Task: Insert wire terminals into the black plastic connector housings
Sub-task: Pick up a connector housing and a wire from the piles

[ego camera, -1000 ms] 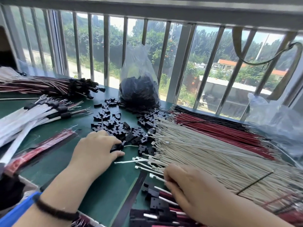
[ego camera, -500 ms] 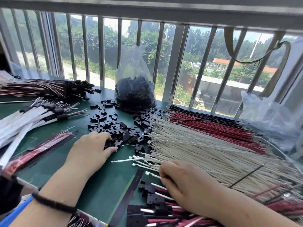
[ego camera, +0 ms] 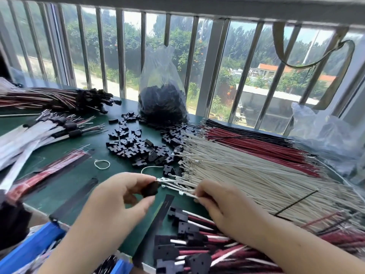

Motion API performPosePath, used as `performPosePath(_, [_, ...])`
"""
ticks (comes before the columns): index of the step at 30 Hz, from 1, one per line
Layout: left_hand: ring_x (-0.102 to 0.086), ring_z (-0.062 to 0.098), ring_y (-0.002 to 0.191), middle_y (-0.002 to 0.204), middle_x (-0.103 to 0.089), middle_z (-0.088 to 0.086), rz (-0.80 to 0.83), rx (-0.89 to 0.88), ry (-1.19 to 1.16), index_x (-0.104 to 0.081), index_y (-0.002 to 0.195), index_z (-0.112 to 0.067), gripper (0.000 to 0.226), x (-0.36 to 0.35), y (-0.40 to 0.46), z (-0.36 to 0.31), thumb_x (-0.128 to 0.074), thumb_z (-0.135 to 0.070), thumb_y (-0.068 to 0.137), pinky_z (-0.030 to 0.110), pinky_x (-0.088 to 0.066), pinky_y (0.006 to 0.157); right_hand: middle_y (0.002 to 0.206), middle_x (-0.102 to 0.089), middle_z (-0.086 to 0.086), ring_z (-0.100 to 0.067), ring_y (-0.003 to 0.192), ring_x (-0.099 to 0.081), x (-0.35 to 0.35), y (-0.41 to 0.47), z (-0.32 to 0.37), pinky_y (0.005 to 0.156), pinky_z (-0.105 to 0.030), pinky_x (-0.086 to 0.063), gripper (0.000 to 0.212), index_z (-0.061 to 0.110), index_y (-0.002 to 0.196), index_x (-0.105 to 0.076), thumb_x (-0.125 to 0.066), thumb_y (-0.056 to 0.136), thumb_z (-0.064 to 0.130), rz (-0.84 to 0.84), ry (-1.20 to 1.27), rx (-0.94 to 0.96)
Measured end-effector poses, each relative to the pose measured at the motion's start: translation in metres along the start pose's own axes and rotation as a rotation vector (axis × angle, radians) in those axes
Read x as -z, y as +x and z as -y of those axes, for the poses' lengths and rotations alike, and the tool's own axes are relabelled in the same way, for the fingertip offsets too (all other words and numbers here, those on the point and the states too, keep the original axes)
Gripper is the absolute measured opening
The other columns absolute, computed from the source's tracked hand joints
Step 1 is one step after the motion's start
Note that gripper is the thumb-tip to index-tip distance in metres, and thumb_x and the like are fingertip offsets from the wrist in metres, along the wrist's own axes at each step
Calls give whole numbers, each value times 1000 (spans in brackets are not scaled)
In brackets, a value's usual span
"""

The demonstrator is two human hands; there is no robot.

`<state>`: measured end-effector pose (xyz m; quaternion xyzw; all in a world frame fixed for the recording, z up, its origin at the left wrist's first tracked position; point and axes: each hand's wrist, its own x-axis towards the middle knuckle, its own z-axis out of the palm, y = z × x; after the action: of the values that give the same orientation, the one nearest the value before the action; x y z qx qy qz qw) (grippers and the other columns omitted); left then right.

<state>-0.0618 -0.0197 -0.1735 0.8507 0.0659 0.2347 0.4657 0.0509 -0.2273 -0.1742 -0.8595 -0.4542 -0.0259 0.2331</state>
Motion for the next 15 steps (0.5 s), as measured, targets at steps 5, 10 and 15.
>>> performPosePath(5, [-56, -9, 76, 85, -63, -22, 116, -95, 47, -68, 89, -44, 42, -23, 3, -9, -72, -4, 75, 2, -39, 66, 78, -65, 22, 4, 66, -60, 4, 1, 2, 59, -4, -41, 31, 40, 79, -61, -68, 83, 10, -149, 183, -42])
performPosePath(10, [-65, 5, 75, 86, -69, -9, 139, 16, -148, -66, 97, -43, 43, -30, 4, 2, -73, -5, 77, 15, -51, 71, 72, -66, 19, -1, 64, -59, 6, -2, 4, 57, -6, -41, 14, 32, 78, -69, -73, 80, 18, -183, 233, -5])
performPosePath(15, [-52, 6, 41, 55, -64, 5, 33, 40, -330, -70, 78, -21, 22, -35, 4, 4, -58, -6, 88, 13, -44, 45, 78, -67, 19, -8, 74, -62, 5, -4, 2, 63, -19, -49, 10, 36, 86, -69, -72, 80, 29, -161, 234, -6])
